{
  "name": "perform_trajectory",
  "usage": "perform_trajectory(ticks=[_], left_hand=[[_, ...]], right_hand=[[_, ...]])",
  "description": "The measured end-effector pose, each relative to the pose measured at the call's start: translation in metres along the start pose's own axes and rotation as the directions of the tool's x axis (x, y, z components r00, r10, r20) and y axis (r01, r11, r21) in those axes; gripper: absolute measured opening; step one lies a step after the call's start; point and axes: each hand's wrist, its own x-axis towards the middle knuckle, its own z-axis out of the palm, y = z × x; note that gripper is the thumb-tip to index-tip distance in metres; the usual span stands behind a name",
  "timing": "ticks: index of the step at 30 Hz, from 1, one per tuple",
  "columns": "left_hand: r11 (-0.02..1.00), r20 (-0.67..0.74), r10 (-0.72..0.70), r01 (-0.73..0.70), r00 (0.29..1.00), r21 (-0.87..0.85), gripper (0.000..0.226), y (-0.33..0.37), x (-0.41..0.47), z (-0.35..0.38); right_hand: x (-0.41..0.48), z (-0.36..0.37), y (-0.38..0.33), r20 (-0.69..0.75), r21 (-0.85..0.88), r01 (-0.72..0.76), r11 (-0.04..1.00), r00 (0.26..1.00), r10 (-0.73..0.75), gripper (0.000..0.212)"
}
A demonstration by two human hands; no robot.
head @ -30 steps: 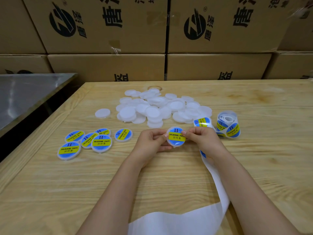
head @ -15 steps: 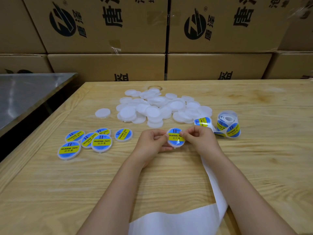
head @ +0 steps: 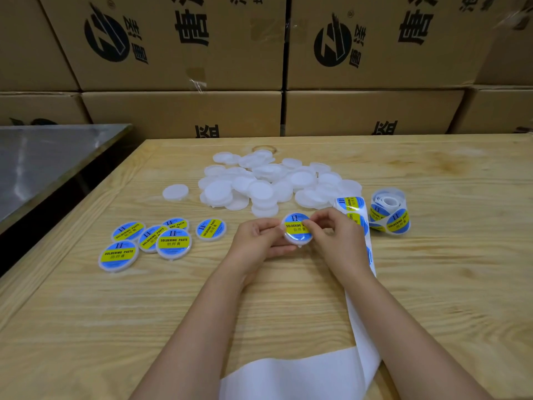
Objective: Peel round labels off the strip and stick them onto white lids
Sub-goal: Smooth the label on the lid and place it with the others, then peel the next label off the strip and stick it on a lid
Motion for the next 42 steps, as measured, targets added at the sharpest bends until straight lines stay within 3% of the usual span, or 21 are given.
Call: perform_trajectory(ticks=[4, 6, 12, 17, 22, 25, 29, 35, 38, 42], left_hand=[[1.000, 0.007, 0.023, -0.023, 1.000, -0.004, 0.012, -0.001, 0.000, 0.000], [0.999, 0.011, 0.037, -0.037, 0.999, -0.006, 0.012, -0.001, 0.000, 0.001], [0.995, 0.043, 0.101, -0.102, 0.994, 0.025, 0.014, -0.004, -0.004, 0.006], [0.992, 0.001, 0.122, -0.121, 0.993, -0.042, 0.014, -0.005, -0.005, 0.007], [0.988, -0.040, 0.103, -0.107, 0.994, -0.111, 0.010, -0.004, -0.004, 0.003], [0.987, -0.033, 0.093, -0.097, 0.995, -0.128, 0.013, -0.002, -0.004, 0.001], [0.993, -0.051, 0.079, -0.083, 0.996, -0.083, 0.015, -0.002, -0.004, 0.000], [0.985, -0.110, 0.152, -0.142, 0.982, 0.099, 0.012, -0.004, -0.001, 0.001], [0.918, -0.292, 0.323, -0.222, 0.900, 0.329, 0.014, -0.002, 0.003, -0.006], [0.732, -0.507, 0.604, -0.176, 0.616, 0.659, 0.024, 0.010, 0.004, -0.040]], right_hand=[[-0.002, -0.001, 0.000, 0.023, 0.232, -0.046, 0.972, 0.999, 0.042, 0.039], [-0.003, 0.001, -0.001, -0.006, 0.220, 0.001, 0.975, 1.000, 0.000, 0.021], [-0.006, 0.006, -0.003, -0.107, 0.262, -0.019, 0.965, 0.993, 0.049, 0.014], [-0.007, 0.009, -0.006, 0.000, 0.211, -0.025, 0.977, 1.000, 0.026, 0.029], [-0.007, 0.007, 0.001, 0.113, 0.321, 0.023, 0.947, 0.992, -0.062, 0.036], [-0.004, 0.003, 0.005, 0.119, 0.354, 0.032, 0.935, 0.990, -0.079, 0.030], [-0.002, -0.002, 0.007, 0.117, 0.423, 0.003, 0.906, 0.991, -0.058, 0.016], [-0.003, -0.002, 0.008, 0.047, 0.416, -0.010, 0.909, 0.999, -0.011, 0.014], [-0.001, -0.004, 0.010, -0.105, 0.407, -0.040, 0.913, 0.990, 0.090, 0.012], [0.003, -0.009, 0.013, -0.199, 0.383, -0.103, 0.918, 0.961, 0.191, 0.021]])
